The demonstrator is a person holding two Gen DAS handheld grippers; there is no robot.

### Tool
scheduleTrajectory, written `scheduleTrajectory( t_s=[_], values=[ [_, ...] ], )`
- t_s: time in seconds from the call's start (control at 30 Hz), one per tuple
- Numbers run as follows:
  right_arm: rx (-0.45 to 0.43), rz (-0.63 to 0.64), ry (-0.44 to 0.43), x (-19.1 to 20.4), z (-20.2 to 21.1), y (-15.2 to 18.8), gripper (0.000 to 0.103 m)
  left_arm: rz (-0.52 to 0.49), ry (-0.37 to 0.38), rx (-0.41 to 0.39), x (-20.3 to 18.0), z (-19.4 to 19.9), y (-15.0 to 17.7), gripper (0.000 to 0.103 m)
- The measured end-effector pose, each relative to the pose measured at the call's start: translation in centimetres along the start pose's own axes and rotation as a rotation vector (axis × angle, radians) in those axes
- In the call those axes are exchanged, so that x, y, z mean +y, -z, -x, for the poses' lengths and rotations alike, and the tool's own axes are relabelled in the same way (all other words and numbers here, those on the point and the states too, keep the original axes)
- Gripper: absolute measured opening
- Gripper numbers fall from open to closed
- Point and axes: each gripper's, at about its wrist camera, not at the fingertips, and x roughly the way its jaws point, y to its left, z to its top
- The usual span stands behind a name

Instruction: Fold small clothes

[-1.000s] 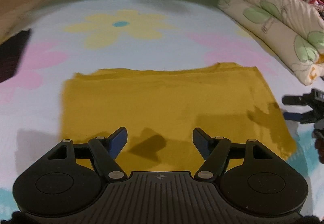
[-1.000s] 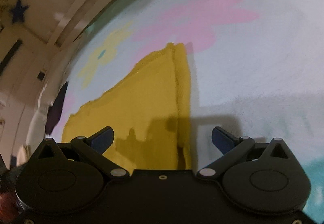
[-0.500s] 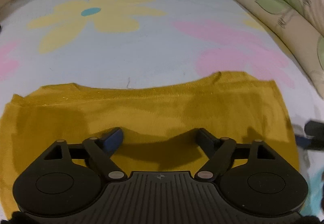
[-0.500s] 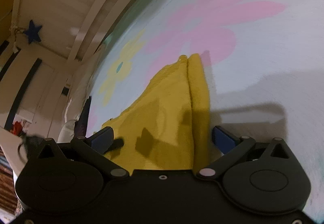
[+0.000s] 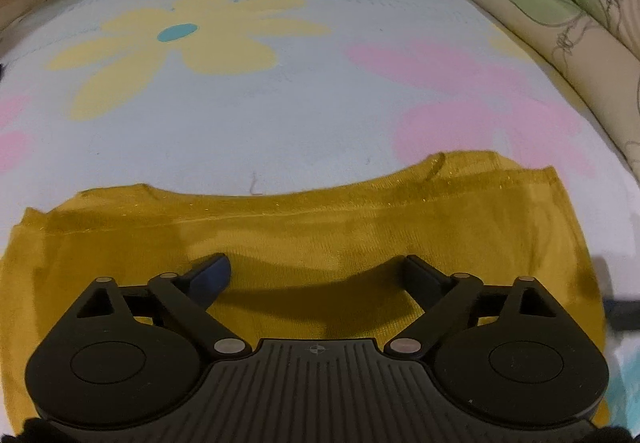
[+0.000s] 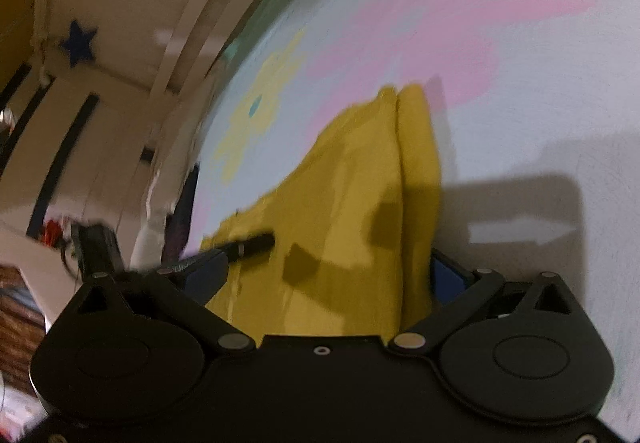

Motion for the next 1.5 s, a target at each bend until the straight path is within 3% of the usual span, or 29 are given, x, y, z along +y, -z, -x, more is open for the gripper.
scheduleTrajectory(
  t_s=[0.1, 0.23, 0.37, 0.47, 0.53, 0.57, 0.6, 0.7, 0.9, 1.17, 1.5],
  values=[
    [0.089, -0.015, 0.004, -0.4, -0.3, 0.6, 0.06, 0.0, -0.005, -0.016, 0.1, 1.3, 0.5, 0.091],
    [0.06, -0.081, -0.017, -2.0, 0.3, 0.8, 0.042, -0.027, -0.005, -0.012, 0.1, 2.7, 2.5, 0.091],
    [0.055, -0.079, -0.011, -2.0, 0.3, 0.8, 0.041, -0.035, 0.025, 0.023, 0.2, 3.6, 5.8, 0.091],
    [0.051, -0.075, 0.005, -1.6, 0.1, 0.9, 0.042, -0.154, 0.009, 0.022, -0.4, 4.2, 7.8, 0.091],
    [0.048, -0.072, 0.025, -1.2, 0.0, 0.9, 0.04, -0.179, 0.011, 0.037, 0.0, 4.7, 8.0, 0.091],
    [0.046, -0.069, 0.046, -0.9, 0.1, 0.9, 0.038, -0.166, 0.008, 0.036, 0.6, 5.0, 7.8, 0.09],
    [0.047, -0.057, 0.078, -0.6, 0.1, 0.9, 0.027, -0.149, -0.002, 0.025, 1.2, 5.3, 7.6, 0.09],
    [0.044, -0.006, 0.158, 0.9, 0.2, 0.9, 0.025, -0.076, -0.041, -0.021, 3.8, 6.0, 7.3, 0.089],
    [0.002, 0.056, 0.281, 4.5, -0.3, 1.1, 0.024, 0.021, -0.046, -0.022, 8.2, 6.4, 7.3, 0.089],
    [-0.068, 0.01, 0.211, 7.8, -2.8, 1.8, 0.023, 0.096, -0.02, -0.065, 11.7, 8.7, 7.2, 0.089],
    [-0.064, -0.051, 0.012, 11.6, -8.5, 2.8, 0.022, 0.203, -0.033, -0.098, 17.1, 10.6, 7.6, 0.089]
  ],
)
